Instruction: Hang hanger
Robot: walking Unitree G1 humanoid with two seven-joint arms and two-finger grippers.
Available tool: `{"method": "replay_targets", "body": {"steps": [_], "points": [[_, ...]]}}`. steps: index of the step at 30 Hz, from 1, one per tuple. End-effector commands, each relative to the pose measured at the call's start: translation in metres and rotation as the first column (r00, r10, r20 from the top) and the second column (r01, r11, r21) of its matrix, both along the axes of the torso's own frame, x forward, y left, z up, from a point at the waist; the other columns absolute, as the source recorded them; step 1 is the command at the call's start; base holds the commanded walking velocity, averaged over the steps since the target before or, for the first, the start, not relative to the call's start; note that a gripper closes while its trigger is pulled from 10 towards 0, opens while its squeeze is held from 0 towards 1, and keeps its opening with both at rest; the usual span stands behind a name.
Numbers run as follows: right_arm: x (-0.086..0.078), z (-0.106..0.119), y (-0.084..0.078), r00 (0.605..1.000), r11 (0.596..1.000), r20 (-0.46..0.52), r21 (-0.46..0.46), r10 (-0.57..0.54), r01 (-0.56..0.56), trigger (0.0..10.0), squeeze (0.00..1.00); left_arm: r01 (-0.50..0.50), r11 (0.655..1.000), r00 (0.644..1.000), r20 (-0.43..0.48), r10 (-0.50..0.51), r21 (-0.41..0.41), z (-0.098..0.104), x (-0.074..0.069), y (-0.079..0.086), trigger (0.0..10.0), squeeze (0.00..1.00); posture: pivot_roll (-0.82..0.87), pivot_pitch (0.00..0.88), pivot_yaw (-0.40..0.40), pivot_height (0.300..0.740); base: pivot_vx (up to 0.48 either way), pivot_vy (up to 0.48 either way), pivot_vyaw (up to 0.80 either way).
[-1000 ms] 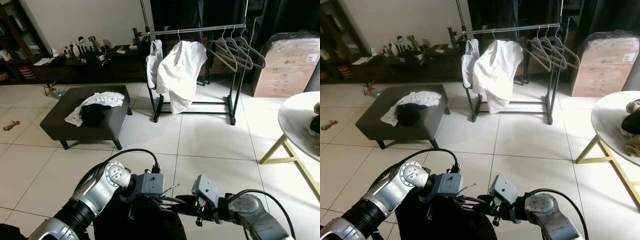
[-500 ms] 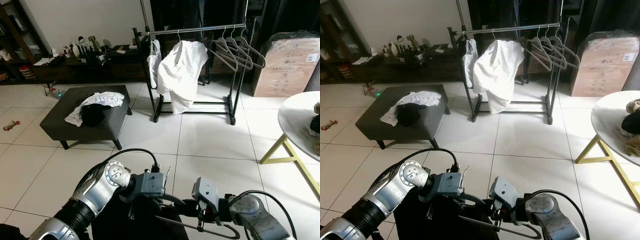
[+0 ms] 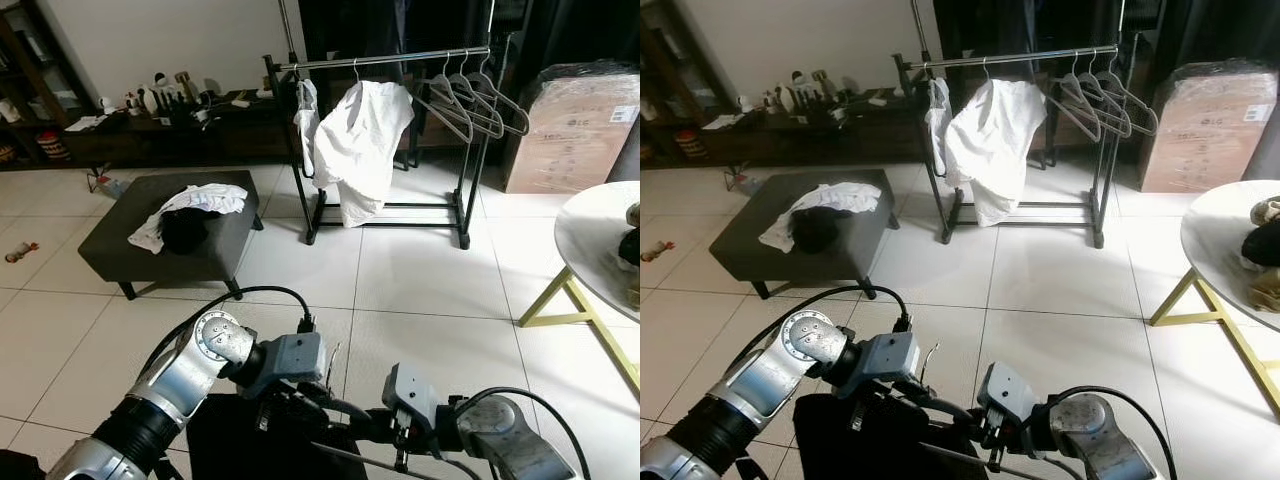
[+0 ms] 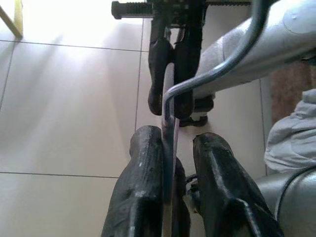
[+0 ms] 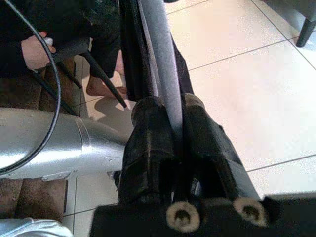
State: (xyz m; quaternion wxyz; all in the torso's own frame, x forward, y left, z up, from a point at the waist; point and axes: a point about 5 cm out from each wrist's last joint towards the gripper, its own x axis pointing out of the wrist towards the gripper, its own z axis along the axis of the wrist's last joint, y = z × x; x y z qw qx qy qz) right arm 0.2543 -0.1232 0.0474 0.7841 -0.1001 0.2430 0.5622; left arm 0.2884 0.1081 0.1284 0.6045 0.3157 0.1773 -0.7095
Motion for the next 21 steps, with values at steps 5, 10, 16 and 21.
{"method": "replay_targets", "body": {"steps": [5,10,16,21], "points": [[0.009,0.000,-0.012,0.996,0.995,0.020,-0.022,-0.092,0.093,0.0,0.00,0.021,0.999,1.000,-0.023,-0.020,0.040,0.011,-0.005,0.024,10.0,1.00,-0.13,0.084,0.150,0.740,0.000,0.000,0.00],[0.009,-0.003,-0.014,0.993,0.993,0.016,-0.019,-0.118,0.118,0.0,0.00,-0.007,0.999,1.000,-0.018,0.008,0.053,0.019,-0.006,0.039,10.0,1.00,-0.13,0.085,0.148,0.740,0.000,0.000,0.00],[0.010,-0.005,-0.023,0.986,0.986,0.014,-0.018,-0.168,0.169,0.0,0.00,-0.130,0.989,0.991,-0.018,0.132,0.066,0.028,-0.014,0.073,10.0,1.00,-0.12,0.093,0.149,0.740,0.000,0.000,0.00],[0.013,0.001,-0.032,0.983,0.983,0.032,-0.005,-0.181,0.182,0.0,0.00,-0.339,0.939,0.941,-0.021,0.338,-0.061,0.026,-0.013,0.087,10.0,1.00,-0.11,0.098,0.151,0.740,0.000,0.000,0.00]]}}
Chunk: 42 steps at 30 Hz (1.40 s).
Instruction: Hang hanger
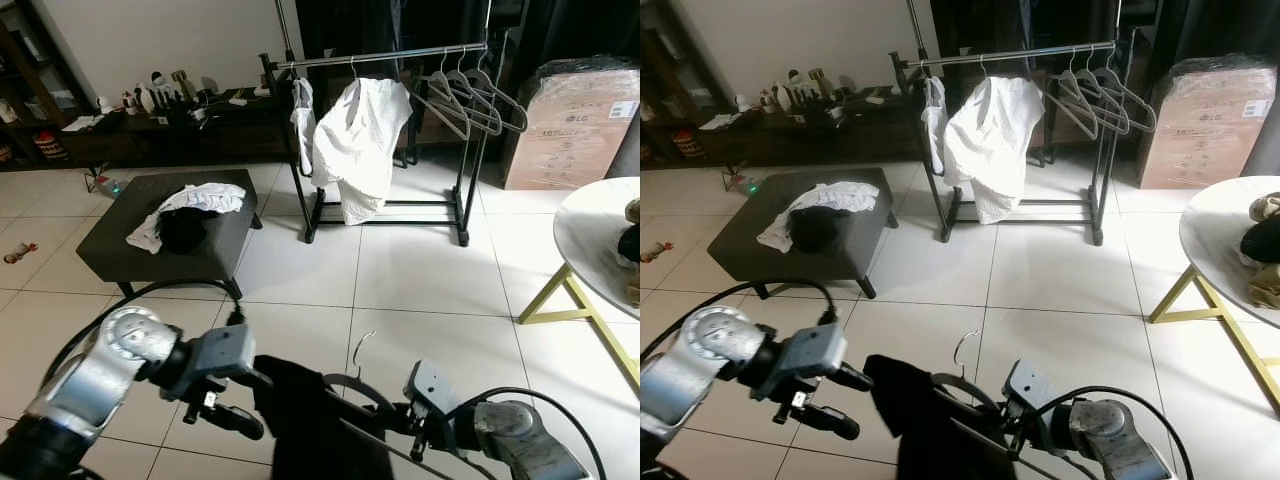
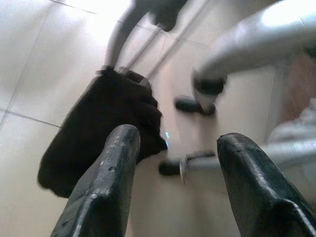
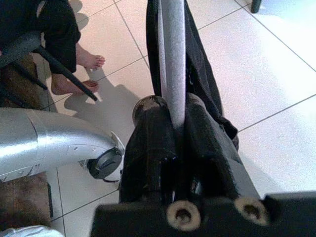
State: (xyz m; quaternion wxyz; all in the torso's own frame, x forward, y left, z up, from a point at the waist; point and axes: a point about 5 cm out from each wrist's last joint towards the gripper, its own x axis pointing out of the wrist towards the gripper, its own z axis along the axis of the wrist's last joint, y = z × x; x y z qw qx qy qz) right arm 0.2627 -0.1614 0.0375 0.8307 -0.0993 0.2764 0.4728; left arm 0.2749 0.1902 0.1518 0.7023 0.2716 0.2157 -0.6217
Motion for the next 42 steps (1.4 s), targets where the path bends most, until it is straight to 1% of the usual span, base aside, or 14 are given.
{"method": "replay_targets", "body": {"steps": [1,8,14,18,20,21,22,23,24,25,30,36,39,42], "points": [[0.004,0.015,0.004,0.998,0.998,0.058,0.060,0.031,-0.035,0.0,0.00,-0.146,0.985,0.989,0.007,0.147,-0.094,-0.002,-0.002,0.008,10.0,1.00,-0.11,0.102,0.146,0.740,0.000,0.000,0.00],[0.004,0.025,-0.002,0.992,0.992,0.075,0.063,0.101,-0.106,0.0,0.00,-0.251,0.959,0.968,-0.036,0.248,-0.131,-0.016,-0.014,0.015,10.0,1.00,-0.10,0.105,0.141,0.740,0.000,0.000,0.00],[0.007,0.040,-0.010,0.978,0.981,0.088,0.037,0.187,-0.191,0.0,0.00,-0.245,0.968,0.965,-0.111,0.238,-0.053,-0.026,-0.033,0.032,10.0,1.00,-0.10,0.103,0.138,0.740,0.000,0.000,0.00],[0.008,0.052,-0.014,0.959,0.964,0.104,0.025,0.262,-0.266,0.0,0.00,-0.293,0.955,0.956,-0.047,0.291,-0.038,-0.025,-0.029,0.040,10.0,1.00,-0.09,0.102,0.137,0.740,0.000,0.000,0.00],[0.006,0.061,-0.010,0.935,0.940,0.117,0.025,0.335,-0.340,0.0,0.00,-0.361,0.930,0.928,0.074,0.366,-0.072,-0.027,-0.017,0.039,10.0,1.00,-0.09,0.098,0.136,0.740,0.000,0.000,0.00],[0.006,0.061,-0.010,0.935,0.940,0.117,0.025,0.335,-0.340,0.0,0.00,-0.361,0.930,0.928,0.074,0.366,-0.072,-0.027,-0.017,0.039,10.0,1.00,-0.09,0.098,0.136,0.740,0.000,0.000,0.00],[0.005,0.063,-0.008,0.928,0.933,0.119,0.022,0.354,-0.359,0.0,0.00,-0.397,0.913,0.909,0.100,0.405,-0.091,-0.030,-0.013,0.037,10.0,0.91,-0.09,0.094,0.134,0.740,0.000,0.000,0.00],[0.005,0.064,-0.007,0.923,0.929,0.122,0.019,0.365,-0.370,0.0,0.00,-0.412,0.904,0.897,0.125,0.424,-0.111,-0.031,-0.010,0.034,10.0,0.49,-0.10,0.093,0.133,0.740,0.000,0.000,0.00],[0.005,0.064,-0.007,0.923,0.929,0.122,0.019,0.365,-0.370,0.0,0.00,-0.412,0.904,0.897,0.125,0.424,-0.111,-0.031,-0.010,0.034,10.0,0.49,-0.10,0.093,0.133,0.740,0.000,0.000,0.00],[0.005,0.067,-0.004,0.917,0.924,0.132,0.018,0.375,-0.381,0.0,0.00,-0.441,0.885,0.878,0.133,0.460,-0.151,-0.036,-0.008,0.026,10.0,0.00,-0.10,0.093,0.133,0.740,0.000,0.000,0.00],[0.005,0.069,-0.001,0.912,0.920,0.141,0.020,0.386,-0.393,0.0,0.00,-0.439,0.880,0.882,0.097,0.461,-0.181,-0.044,-0.015,0.017,10.0,0.00,-0.10,0.083,0.131,0.740,0.000,0.000,0.00],[0.006,0.076,-0.002,0.901,0.910,0.150,0.020,0.407,-0.415,0.0,0.00,-0.376,0.922,0.927,-0.053,0.372,-0.096,-0.060,-0.046,0.026,10.0,0.00,-0.10,0.072,0.124,0.740,0.000,0.000,0.00],[0.007,0.079,-0.003,0.895,0.904,0.151,0.013,0.420,-0.427,0.0,0.00,-0.358,0.932,0.933,-0.058,0.356,-0.045,-0.067,-0.054,0.033,10.0,0.00,-0.10,0.068,0.122,0.740,0.000,0.000,0.00],[0.008,0.082,-0.003,0.891,0.902,0.158,0.009,0.425,-0.431,0.0,0.00,-0.401,0.916,0.916,-0.005,0.401,-0.008,-0.073,-0.053,0.041,10.0,0.00,-0.10,0.065,0.118,0.740,0.000,0.000,0.00]]}}
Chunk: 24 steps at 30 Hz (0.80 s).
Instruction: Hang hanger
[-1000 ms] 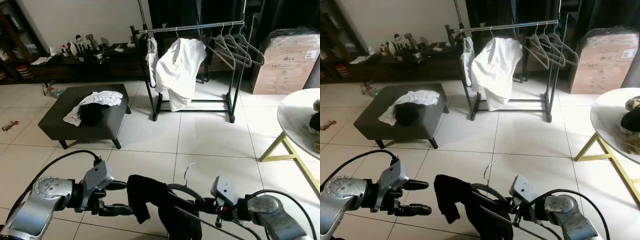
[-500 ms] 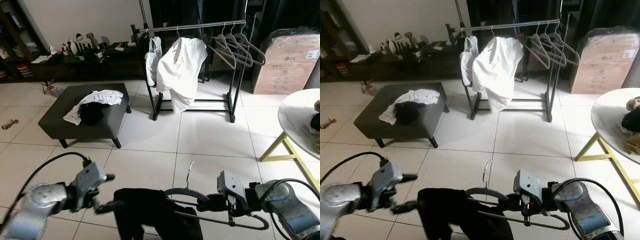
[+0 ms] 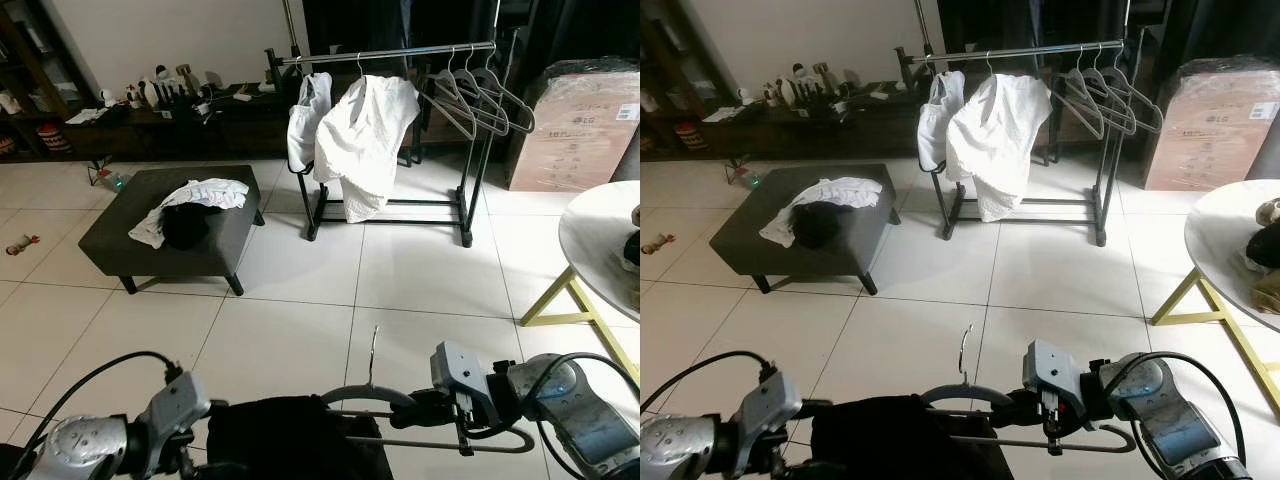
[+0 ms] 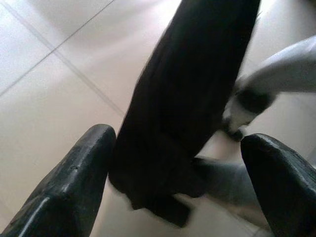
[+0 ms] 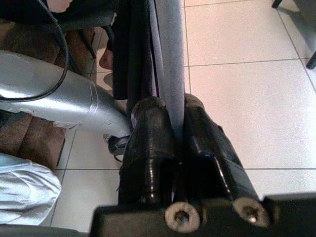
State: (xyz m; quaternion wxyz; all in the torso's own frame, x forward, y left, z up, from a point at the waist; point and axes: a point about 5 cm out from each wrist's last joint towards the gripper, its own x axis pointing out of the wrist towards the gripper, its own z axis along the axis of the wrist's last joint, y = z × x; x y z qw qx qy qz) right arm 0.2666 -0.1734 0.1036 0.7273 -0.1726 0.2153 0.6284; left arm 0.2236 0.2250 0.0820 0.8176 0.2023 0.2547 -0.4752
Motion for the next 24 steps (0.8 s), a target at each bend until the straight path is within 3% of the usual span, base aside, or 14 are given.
{"method": "replay_targets", "body": {"steps": [1,3,6,11,20,24], "points": [[0.005,0.017,0.009,0.997,0.998,0.063,0.051,0.036,-0.039,0.0,0.00,-0.036,0.997,0.999,0.029,0.034,0.064,-0.005,0.000,0.009,10.0,0.00,-0.10,0.066,0.116,0.740,0.000,0.000,0.00],[0.004,0.017,0.009,0.997,0.998,0.065,0.048,0.041,-0.045,0.0,0.00,-0.102,0.992,0.992,0.082,0.096,0.072,-0.009,0.004,0.010,10.0,0.00,-0.09,0.068,0.114,0.740,0.000,0.000,0.00],[0.004,0.019,0.010,0.997,0.997,0.066,0.050,0.049,-0.052,0.0,0.00,-0.130,0.991,0.988,0.086,0.126,0.041,-0.011,0.005,0.006,10.0,0.00,-0.09,0.073,0.112,0.740,0.000,0.000,0.00],[0.004,0.022,0.010,0.996,0.997,0.070,0.052,0.055,-0.059,0.0,0.00,-0.134,0.991,0.990,0.057,0.132,0.029,-0.020,0.002,0.003,10.0,0.00,-0.10,0.078,0.108,0.740,0.000,0.000,0.00],[0.006,0.032,0.005,0.994,0.997,0.090,0.047,0.063,-0.068,0.0,0.00,-0.230,0.971,0.965,0.144,0.218,0.069,-0.034,0.011,0.008,10.0,0.00,-0.10,0.086,0.100,0.740,0.000,0.000,0.00],[0.006,0.034,0.004,0.993,0.996,0.093,0.047,0.066,-0.071,0.0,0.00,-0.229,0.971,0.967,0.130,0.219,0.063,-0.040,0.012,0.004,10.0,0.00,-0.11,0.091,0.096,0.740,0.000,0.000,0.00]]}}
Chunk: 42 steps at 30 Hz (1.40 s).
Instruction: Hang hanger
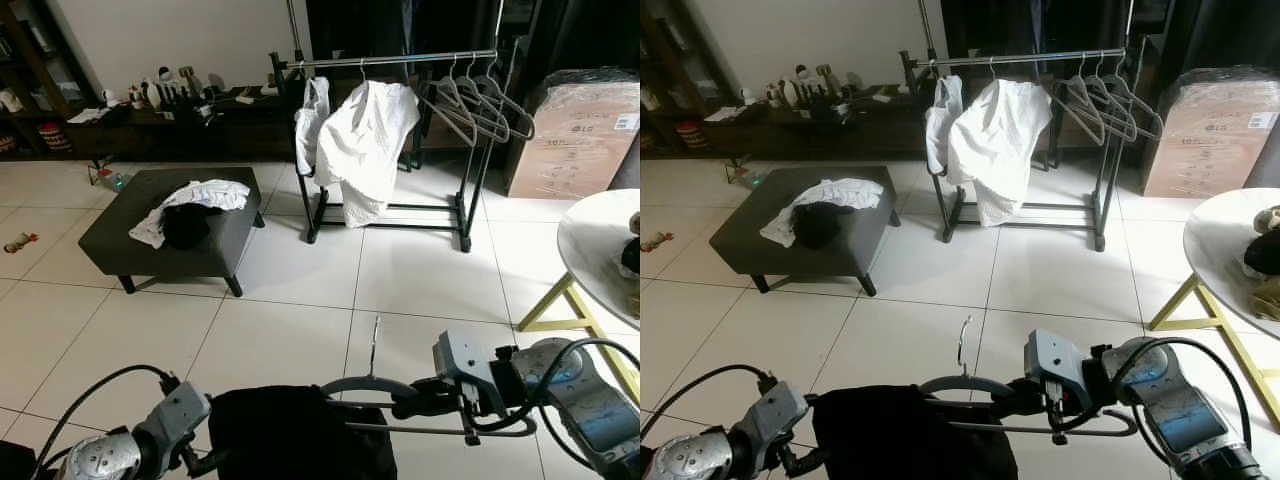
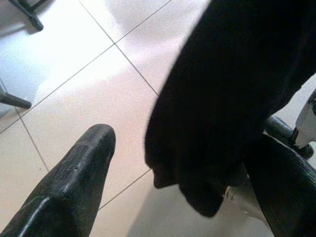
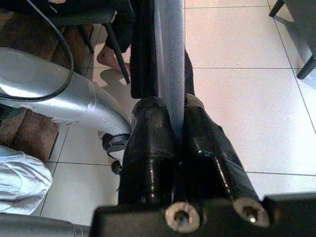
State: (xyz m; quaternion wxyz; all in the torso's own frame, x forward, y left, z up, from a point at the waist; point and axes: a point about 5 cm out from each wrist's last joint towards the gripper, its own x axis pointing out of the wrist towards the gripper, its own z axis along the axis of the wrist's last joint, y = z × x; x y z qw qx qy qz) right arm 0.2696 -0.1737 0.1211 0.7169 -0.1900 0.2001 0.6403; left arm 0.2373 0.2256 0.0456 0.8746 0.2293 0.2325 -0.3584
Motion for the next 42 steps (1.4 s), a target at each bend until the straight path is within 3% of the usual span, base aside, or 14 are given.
{"method": "replay_targets", "body": {"steps": [1,6,12,13,14,15,16,18,28,42], "points": [[0.003,0.017,0.005,0.998,0.998,0.056,0.056,0.026,-0.029,0.0,0.00,0.007,1.000,1.000,-0.029,-0.006,0.016,-0.007,-0.003,0.003,10.0,0.00,-0.11,0.091,0.096,0.740,0.000,0.000,0.00],[0.003,0.024,0.005,0.997,0.997,0.065,0.071,0.030,-0.034,0.0,0.00,0.062,0.997,0.993,-0.100,-0.056,0.052,-0.020,-0.009,0.003,10.0,0.00,-0.11,0.095,0.092,0.740,0.000,0.000,0.00],[0.003,0.029,0.005,0.997,0.996,0.074,0.075,0.037,-0.042,0.0,0.00,0.049,0.997,0.995,-0.086,-0.044,0.054,-0.021,-0.002,0.002,10.0,0.00,-0.12,0.097,0.087,0.740,0.000,0.000,0.00],[0.003,0.030,0.005,0.997,0.996,0.075,0.075,0.037,-0.043,0.0,0.00,0.050,0.997,0.995,-0.087,-0.045,0.053,-0.022,-0.001,0.002,8.6,0.00,-0.12,0.098,0.087,0.740,0.000,0.000,0.00],[0.003,0.030,0.005,0.996,0.996,0.076,0.076,0.038,-0.043,0.0,0.00,0.052,0.997,0.995,-0.088,-0.047,0.054,-0.023,-0.001,0.001,5.6,0.00,-0.12,0.099,0.086,0.740,0.000,0.000,0.00],[0.003,0.030,0.005,0.996,0.996,0.076,0.076,0.038,-0.043,0.0,0.00,0.052,0.997,0.995,-0.088,-0.047,0.054,-0.023,-0.001,0.001,5.6,0.00,-0.12,0.099,0.086,0.740,0.000,0.000,0.00],[0.002,0.032,0.005,0.996,0.996,0.077,0.078,0.039,-0.045,0.0,0.00,0.054,0.997,0.994,-0.093,-0.049,0.054,-0.025,-0.001,0.000,0.4,0.00,-0.12,0.099,0.085,0.740,0.000,0.000,0.00],[0.002,0.033,0.005,0.996,0.996,0.079,0.079,0.041,-0.047,0.0,0.00,0.054,0.997,0.994,-0.096,-0.049,0.055,-0.026,-0.001,0.000,0.0,0.00,-0.13,0.101,0.083,0.740,0.000,0.000,0.00],[0.004,0.038,0.002,0.995,0.996,0.090,0.074,0.035,-0.042,0.0,0.00,0.087,0.994,0.988,-0.136,-0.077,0.071,-0.034,-0.007,0.000,0.0,0.00,-0.13,0.104,0.079,0.740,0.000,0.000,0.00],[0.006,0.035,0.000,0.996,0.997,0.085,0.067,0.017,-0.023,0.0,0.00,0.086,0.993,0.990,-0.119,-0.077,0.077,-0.033,-0.004,0.001,0.0,0.00,-0.12,0.104,0.081,0.740,0.000,0.000,0.00]]}}
